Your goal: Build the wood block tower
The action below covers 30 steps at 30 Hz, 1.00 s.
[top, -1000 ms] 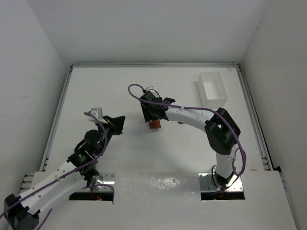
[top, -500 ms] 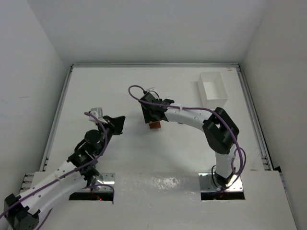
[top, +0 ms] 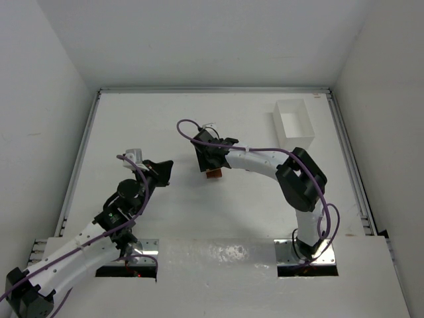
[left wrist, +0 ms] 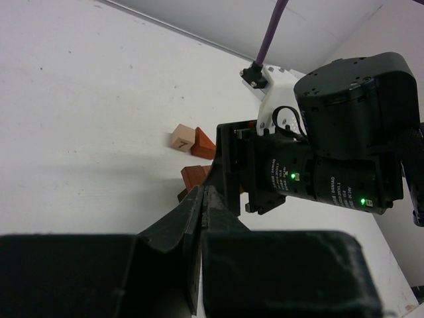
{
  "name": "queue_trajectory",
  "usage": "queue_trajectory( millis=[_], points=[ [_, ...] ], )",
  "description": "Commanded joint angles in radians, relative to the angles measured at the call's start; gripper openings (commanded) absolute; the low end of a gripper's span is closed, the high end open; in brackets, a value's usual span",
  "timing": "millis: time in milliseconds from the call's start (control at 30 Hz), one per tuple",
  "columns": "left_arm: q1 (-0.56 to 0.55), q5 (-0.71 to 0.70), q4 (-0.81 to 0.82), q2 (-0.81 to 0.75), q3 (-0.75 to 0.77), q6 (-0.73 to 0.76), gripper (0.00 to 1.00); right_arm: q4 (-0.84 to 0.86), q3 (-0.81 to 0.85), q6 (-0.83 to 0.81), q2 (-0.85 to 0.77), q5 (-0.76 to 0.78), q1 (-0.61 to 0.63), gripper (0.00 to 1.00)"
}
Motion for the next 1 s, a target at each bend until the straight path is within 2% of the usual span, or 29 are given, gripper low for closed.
queue_trajectory(
  millis=[0, 467, 967],
  points=[
    [-0.011, 0.01, 0.04, 0.004, 0.004, 0.011, 0.0, 0.027, 0.021, 0.023, -0.004, 0.021, 0.002, 0.55],
    [-0.011, 0.019, 0.044, 0.006, 0.005, 0.011, 0.0, 0.041, 0.016, 0.037, -0.005, 0.054, 0.004, 0.55],
    [-0.011, 0.02, 0.046, 0.006, 0.004, 0.011, 0.0, 0.044, 0.01, 0.046, 0.004, 0.055, 0.004, 0.62]
  ],
)
